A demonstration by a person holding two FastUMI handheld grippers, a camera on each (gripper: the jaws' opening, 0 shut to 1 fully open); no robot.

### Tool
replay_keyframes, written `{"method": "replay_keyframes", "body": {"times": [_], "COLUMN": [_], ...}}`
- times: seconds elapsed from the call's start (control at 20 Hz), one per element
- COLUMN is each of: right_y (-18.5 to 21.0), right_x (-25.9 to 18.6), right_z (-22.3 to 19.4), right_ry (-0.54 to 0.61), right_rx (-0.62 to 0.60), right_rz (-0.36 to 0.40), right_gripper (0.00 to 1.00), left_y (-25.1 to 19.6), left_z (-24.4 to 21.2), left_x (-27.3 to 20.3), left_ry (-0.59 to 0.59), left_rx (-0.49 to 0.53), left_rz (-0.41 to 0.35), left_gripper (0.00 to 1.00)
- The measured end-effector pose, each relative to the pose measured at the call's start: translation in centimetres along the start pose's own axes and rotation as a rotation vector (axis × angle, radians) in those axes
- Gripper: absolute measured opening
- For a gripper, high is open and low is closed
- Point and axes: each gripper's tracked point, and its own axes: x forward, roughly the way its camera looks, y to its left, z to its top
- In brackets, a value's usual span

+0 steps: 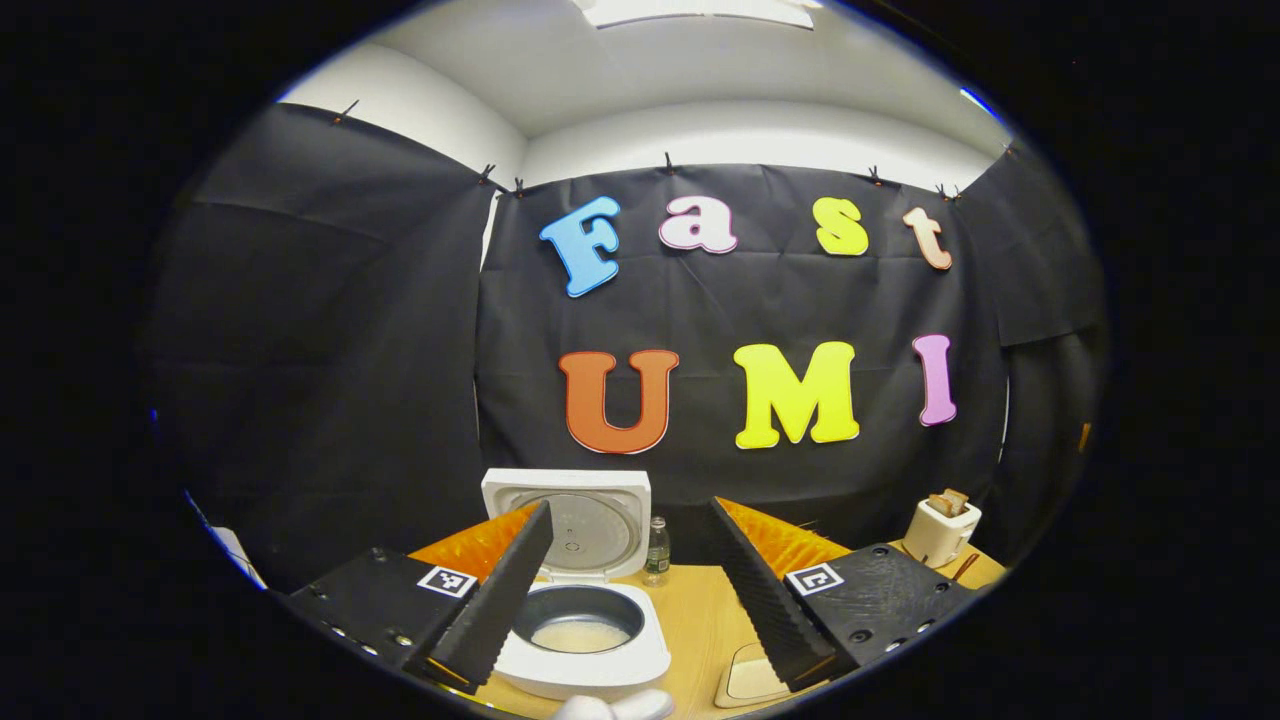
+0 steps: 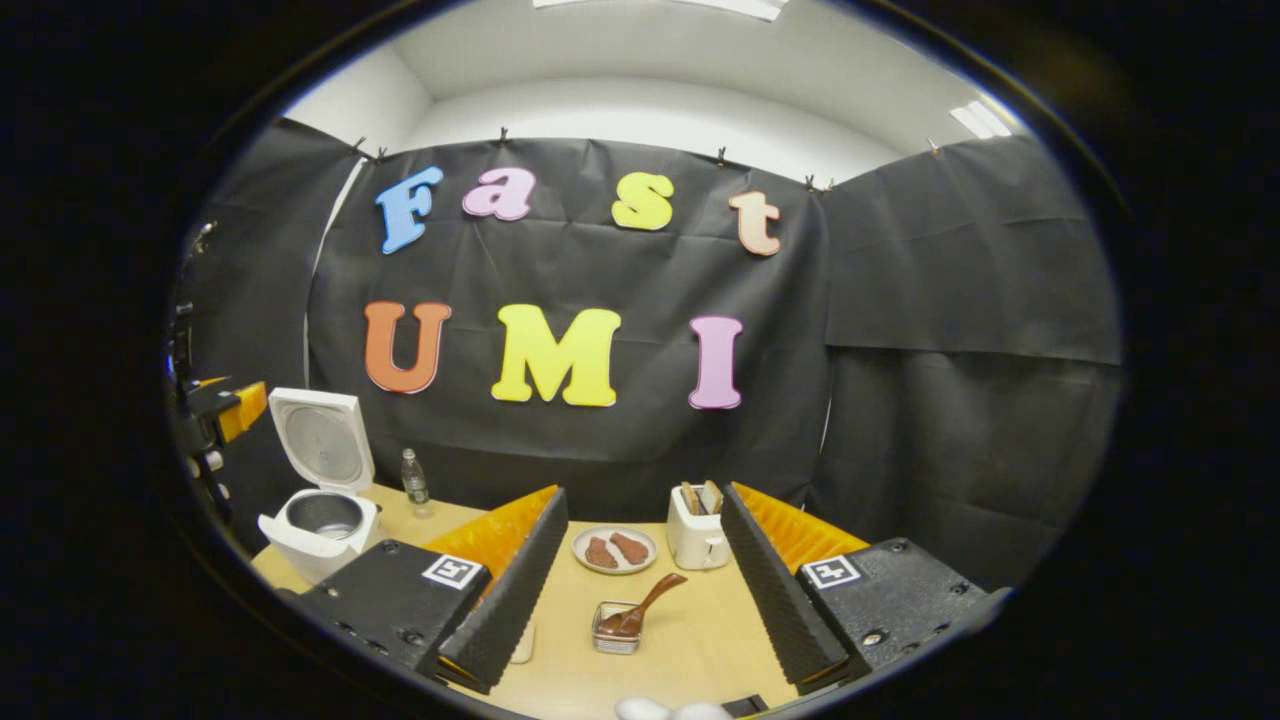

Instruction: Close the left gripper, press the button to open the rice cooker; take a wooden spoon from the chopstick holder with the right hand, scoop a spoonful of rice and pour it into the rice cooker, then put the wooden spoon back into the chopstick holder.

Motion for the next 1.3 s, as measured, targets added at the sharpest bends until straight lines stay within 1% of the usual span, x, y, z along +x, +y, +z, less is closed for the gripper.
{"method": "replay_keyframes", "body": {"times": [0.15, 0.2, 0.4, 0.55, 0.7, 0.85, 0.95, 1.1, 1.15, 1.3], "right_y": [0.1, -0.2, -0.6, -0.9, -1.2, -2.4, -2.4, -2.2, -2.3, -1.9], "right_x": [0.9, 1.2, 2.8, 5.2, 8.4, 12.1, 14.7, 18.0, 19.1, 21.8], "right_z": [-1.9, -2.5, -5.2, -9.8, -15.8, -21.5, -24.9, -27.9, -28.8, -31.0], "right_ry": [0.020, 0.029, 0.040, 0.102, 0.192, 0.282, 0.342, 0.384, 0.397, 0.429], "right_rx": [0.037, 0.040, 0.038, 0.075, 0.129, 0.200, 0.248, 0.289, 0.297, 0.299], "right_rz": [0.006, -0.003, -0.018, -0.019, -0.009, -0.044, -0.041, -0.029, -0.037, -0.027], "right_gripper": [1.00, 1.00, 1.00, 1.00, 1.00, 0.99, 1.00, 1.00, 1.00, 1.00], "left_y": [-1.2, -1.7, -2.3, -2.4, -2.3, -2.5, -2.4, -2.2, -2.2, -2.0], "left_z": [1.8, 2.2, 2.4, 1.8, 1.2, 0.6, 0.0, -0.5, -0.8, -1.2], "left_x": [-2.2, -2.9, -4.1, -4.7, -5.2, -5.3, -5.2, -5.1, -5.0, -5.0], "left_ry": [-0.039, -0.047, -0.048, -0.028, -0.016, -0.002, 0.014, 0.030, 0.037, 0.049], "left_rx": [-0.003, -0.004, -0.008, -0.013, -0.002, -0.001, 0.009, 0.027, 0.033, 0.043], "left_rz": [-0.042, -0.057, -0.077, -0.078, -0.072, -0.067, -0.060, -0.047, -0.041, -0.029], "left_gripper": [0.97, 0.97, 0.97, 0.97, 0.97, 0.96, 0.96, 0.97, 0.97, 0.97]}}
